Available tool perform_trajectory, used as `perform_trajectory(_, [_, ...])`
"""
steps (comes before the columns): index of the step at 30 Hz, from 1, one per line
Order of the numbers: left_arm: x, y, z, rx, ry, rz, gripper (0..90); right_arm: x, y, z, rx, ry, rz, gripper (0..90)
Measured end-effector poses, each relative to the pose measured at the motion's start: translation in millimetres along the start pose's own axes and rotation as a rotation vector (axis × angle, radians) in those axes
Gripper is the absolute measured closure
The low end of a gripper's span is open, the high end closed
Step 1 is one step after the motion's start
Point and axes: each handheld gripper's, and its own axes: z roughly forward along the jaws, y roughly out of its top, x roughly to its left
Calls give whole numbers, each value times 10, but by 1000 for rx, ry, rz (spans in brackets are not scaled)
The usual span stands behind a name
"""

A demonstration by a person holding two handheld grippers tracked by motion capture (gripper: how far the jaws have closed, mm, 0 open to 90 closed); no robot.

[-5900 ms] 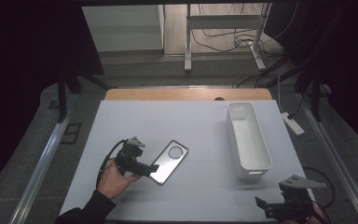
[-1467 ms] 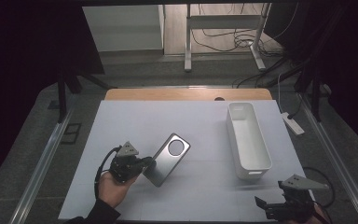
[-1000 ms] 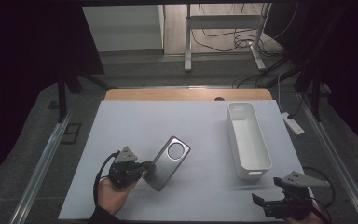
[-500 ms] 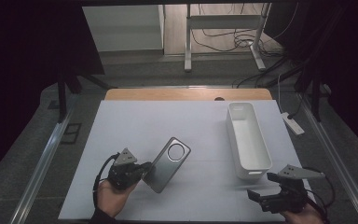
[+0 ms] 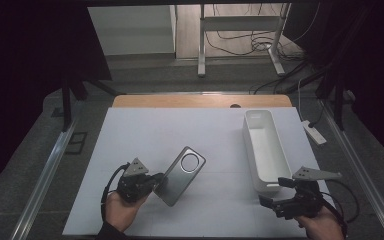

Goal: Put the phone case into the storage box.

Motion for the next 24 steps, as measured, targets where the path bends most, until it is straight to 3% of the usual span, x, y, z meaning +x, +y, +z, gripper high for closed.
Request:
perform_trajectory(14, [-8, 41, -11, -20, -17, 2, 887, 90, 184, 178, 41, 67, -5, 0])
perform_trajectory(20, [-16, 57, -11, -25, -22, 7, 887, 201, 301, 330, 41, 132, -10, 0])
perform_trajectory(24, [-16, 58, -13, -26, -22, 9, 887, 234, 332, 417, 60, 129, -23, 0])
